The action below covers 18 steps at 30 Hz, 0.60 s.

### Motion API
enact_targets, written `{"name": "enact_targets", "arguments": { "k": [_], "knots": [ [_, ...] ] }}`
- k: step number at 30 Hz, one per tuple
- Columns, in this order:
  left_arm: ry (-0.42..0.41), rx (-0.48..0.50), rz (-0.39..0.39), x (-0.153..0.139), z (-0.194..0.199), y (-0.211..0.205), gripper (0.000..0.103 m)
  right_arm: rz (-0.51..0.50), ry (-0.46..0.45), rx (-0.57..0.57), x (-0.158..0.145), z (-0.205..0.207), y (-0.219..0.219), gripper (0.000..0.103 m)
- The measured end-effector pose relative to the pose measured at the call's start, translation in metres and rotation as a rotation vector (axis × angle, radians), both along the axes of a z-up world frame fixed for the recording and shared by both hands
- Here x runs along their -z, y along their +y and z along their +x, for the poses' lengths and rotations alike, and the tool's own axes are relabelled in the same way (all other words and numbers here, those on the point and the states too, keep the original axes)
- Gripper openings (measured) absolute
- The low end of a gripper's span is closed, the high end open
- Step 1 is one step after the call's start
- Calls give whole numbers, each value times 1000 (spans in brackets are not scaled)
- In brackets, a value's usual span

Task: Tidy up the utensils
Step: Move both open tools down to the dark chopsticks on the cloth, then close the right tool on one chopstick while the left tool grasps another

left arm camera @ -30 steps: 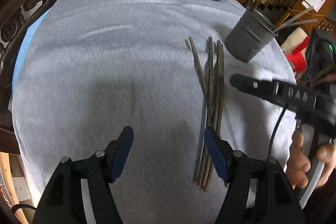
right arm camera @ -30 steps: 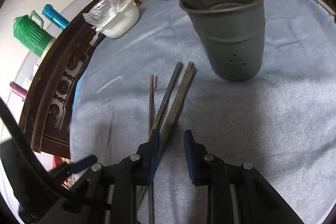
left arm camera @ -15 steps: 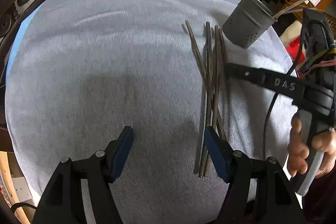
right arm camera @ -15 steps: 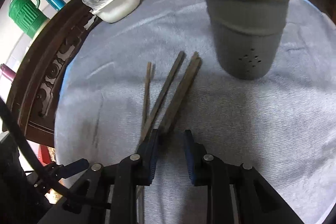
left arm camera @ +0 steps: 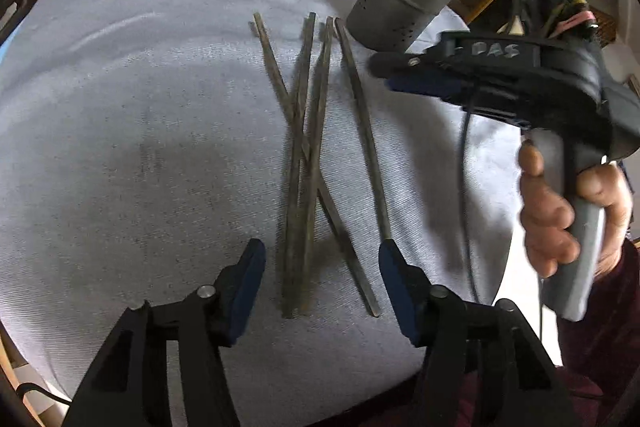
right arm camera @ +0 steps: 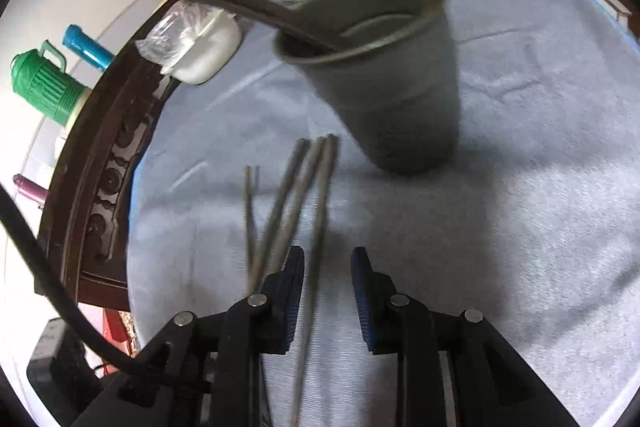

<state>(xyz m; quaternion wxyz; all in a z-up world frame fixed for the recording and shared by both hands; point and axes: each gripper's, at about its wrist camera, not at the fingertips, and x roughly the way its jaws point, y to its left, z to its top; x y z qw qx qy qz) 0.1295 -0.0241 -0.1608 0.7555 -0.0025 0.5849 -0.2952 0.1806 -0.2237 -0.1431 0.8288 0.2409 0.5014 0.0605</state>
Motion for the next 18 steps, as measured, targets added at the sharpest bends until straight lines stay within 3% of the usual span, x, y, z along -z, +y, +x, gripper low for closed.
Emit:
{"name": "enact_targets", "arguments": {
  "k": [5, 7, 11, 18],
  "knots": [
    [-19, -65, -7, -10, 19, 18, 60, -97, 35, -61, 12, 5, 19, 24],
    [-37, -89, 3, -15, 32, 20, 60, -109, 29, -61, 15, 3, 19, 13],
    [-56, -136, 33, -19, 72, 18, 60, -139, 43, -64, 15, -3, 13, 12],
    [29, -146, 76, -3, 131, -16, 60, -84, 32, -30, 4, 0, -5, 13]
  ]
}}
